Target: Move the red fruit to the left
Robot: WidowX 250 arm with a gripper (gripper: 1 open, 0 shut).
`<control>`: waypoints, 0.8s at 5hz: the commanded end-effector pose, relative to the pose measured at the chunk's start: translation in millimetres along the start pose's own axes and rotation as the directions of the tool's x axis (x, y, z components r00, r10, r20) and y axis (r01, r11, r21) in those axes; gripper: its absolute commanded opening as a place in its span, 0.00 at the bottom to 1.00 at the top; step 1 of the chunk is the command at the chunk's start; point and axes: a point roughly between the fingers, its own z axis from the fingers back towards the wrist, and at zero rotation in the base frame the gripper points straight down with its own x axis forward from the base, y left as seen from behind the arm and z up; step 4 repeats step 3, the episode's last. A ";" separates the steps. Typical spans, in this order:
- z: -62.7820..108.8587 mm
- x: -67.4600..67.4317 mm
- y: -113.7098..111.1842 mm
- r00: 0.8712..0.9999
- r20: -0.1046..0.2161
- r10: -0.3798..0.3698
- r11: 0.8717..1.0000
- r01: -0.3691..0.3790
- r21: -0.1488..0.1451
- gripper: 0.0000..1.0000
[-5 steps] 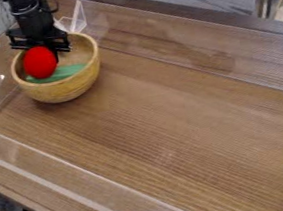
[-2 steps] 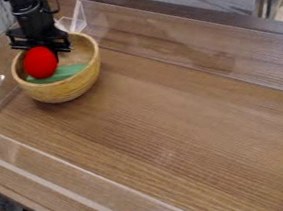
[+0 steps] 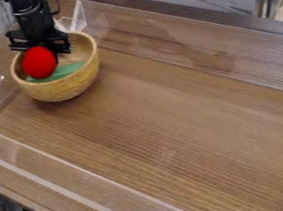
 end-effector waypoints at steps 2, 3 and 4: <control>-13.4 -14.0 -5.5 0.996 -0.090 0.018 1.000 -0.021 -0.023 0.00; -13.1 -17.0 -6.8 0.994 -0.107 0.023 0.999 -0.026 -0.027 0.00; -13.1 -17.0 -6.8 0.994 -0.107 0.023 0.999 -0.026 -0.027 0.00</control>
